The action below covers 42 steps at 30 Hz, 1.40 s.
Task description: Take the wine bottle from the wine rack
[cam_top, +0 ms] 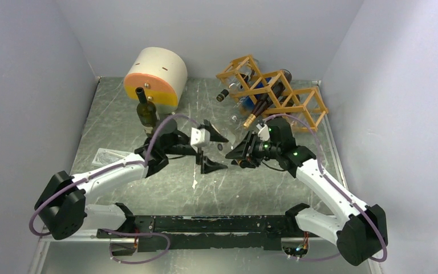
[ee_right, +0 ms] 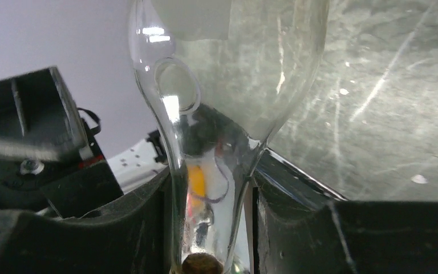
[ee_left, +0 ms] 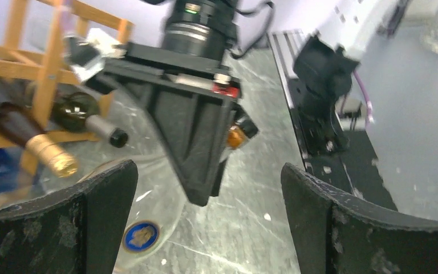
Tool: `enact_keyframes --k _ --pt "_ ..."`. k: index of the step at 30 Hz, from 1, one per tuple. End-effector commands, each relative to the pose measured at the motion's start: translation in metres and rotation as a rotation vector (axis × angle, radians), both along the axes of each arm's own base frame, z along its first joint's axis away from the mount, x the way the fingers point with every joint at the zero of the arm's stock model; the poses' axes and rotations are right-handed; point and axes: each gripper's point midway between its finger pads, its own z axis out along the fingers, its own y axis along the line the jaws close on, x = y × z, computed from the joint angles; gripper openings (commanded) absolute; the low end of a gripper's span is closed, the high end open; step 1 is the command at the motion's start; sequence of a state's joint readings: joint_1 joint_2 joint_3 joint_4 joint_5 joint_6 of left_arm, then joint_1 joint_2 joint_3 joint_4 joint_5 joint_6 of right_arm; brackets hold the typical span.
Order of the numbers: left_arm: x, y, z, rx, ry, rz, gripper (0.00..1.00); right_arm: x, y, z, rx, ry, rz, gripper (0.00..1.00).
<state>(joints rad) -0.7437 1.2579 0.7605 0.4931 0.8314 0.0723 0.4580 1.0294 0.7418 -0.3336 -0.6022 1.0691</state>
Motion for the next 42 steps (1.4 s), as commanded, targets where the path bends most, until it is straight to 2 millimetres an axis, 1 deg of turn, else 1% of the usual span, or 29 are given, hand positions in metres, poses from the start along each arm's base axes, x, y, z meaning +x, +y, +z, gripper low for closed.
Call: enact_keyframes --k 1,4,6,10,15,16,17,20,22,25,26,28,31,33,34,36,38,42 --pt "-0.029 -0.019 -0.021 0.075 -0.16 -0.132 0.99 -0.009 0.007 0.014 0.012 -0.242 0.221 0.0" --pt "-0.037 -0.029 -0.036 0.112 -0.203 -0.117 0.99 -0.017 0.005 0.006 -0.019 -0.258 0.279 0.0" --pt "-0.034 -0.031 -0.044 0.138 -0.236 -0.083 0.99 -0.02 0.003 0.004 -0.048 -0.288 0.31 0.0" --pt "-0.024 -0.034 -0.057 0.179 -0.275 -0.017 0.99 -0.025 0.001 -0.003 -0.098 -0.295 0.362 0.0" --pt "-0.032 -0.043 -0.081 0.243 -0.267 -0.071 0.99 -0.029 0.002 -0.001 -0.093 -0.311 0.394 0.0" --pt "-0.034 -0.044 -0.086 0.259 -0.27 -0.082 0.99 -0.036 0.005 -0.001 -0.089 -0.312 0.424 0.0" --pt "-0.036 -0.046 -0.091 0.275 -0.275 -0.094 0.99 -0.037 0.005 -0.002 -0.091 -0.313 0.432 0.0" --pt "-0.04 -0.048 -0.102 0.304 -0.289 -0.113 0.99 -0.039 0.004 -0.004 -0.105 -0.32 0.442 0.0" --pt "-0.038 -0.049 -0.105 0.311 -0.299 -0.096 0.99 -0.041 0.004 -0.002 -0.098 -0.324 0.451 0.0" --pt "-0.029 -0.051 -0.111 0.337 -0.31 -0.053 0.99 -0.042 0.005 0.002 -0.088 -0.334 0.457 0.0" --pt "-0.026 -0.051 -0.115 0.353 -0.314 -0.04 0.98 -0.042 0.004 0.004 -0.09 -0.34 0.458 0.0" --pt "-0.013 -0.053 -0.117 0.376 -0.316 0.02 0.92 -0.041 0.005 0.007 -0.091 -0.352 0.466 0.0" --pt "-0.003 -0.053 -0.117 0.386 -0.323 0.074 0.82 -0.04 0.005 0.011 -0.094 -0.368 0.473 0.0" --pt "0.002 -0.053 -0.117 0.387 -0.329 0.102 0.71 -0.039 0.005 0.012 -0.105 -0.373 0.475 0.01" --pt "0.004 -0.053 -0.116 0.385 -0.327 0.111 0.65 -0.038 0.005 0.014 -0.105 -0.378 0.476 0.04" --pt "0.007 -0.052 -0.111 0.375 -0.323 0.136 0.52 -0.037 0.005 0.018 -0.106 -0.394 0.473 0.12" --pt "0.009 -0.051 -0.106 0.359 -0.328 0.157 0.43 -0.034 0.002 0.022 -0.135 -0.415 0.453 0.27" --pt "0.013 -0.048 -0.097 0.331 -0.333 0.196 0.19 -0.023 -0.007 0.033 -0.203 -0.468 0.391 0.57"
